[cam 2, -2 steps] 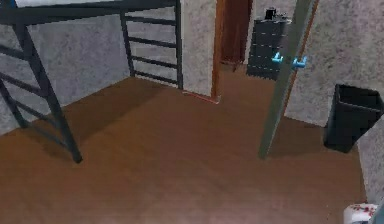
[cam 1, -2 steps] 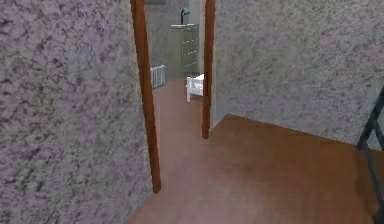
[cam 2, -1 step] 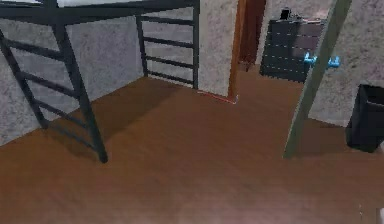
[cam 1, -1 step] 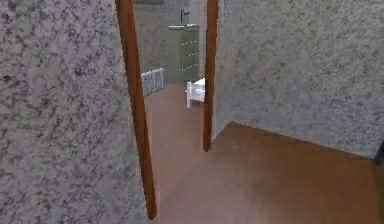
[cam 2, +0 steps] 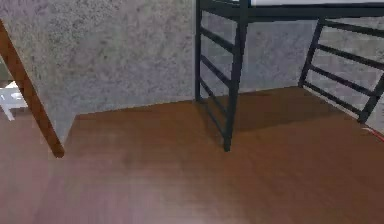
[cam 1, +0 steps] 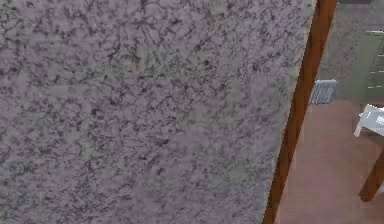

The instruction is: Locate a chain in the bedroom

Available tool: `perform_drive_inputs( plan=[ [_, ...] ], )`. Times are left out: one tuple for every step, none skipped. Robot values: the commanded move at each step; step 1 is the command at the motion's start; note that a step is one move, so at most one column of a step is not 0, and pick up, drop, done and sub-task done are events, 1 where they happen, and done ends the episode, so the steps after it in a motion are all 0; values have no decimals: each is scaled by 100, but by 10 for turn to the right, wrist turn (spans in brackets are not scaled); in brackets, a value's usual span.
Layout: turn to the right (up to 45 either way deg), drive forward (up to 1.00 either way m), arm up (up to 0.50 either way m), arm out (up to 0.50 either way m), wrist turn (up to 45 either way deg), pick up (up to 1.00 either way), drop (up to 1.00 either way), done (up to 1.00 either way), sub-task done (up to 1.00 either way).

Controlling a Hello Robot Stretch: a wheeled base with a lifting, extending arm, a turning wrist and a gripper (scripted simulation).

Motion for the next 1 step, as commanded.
perform_drive_inputs(
  plan=[
    [-450, 0, 0, 0, 0, 0, 0, 0, 0]
  ],
)
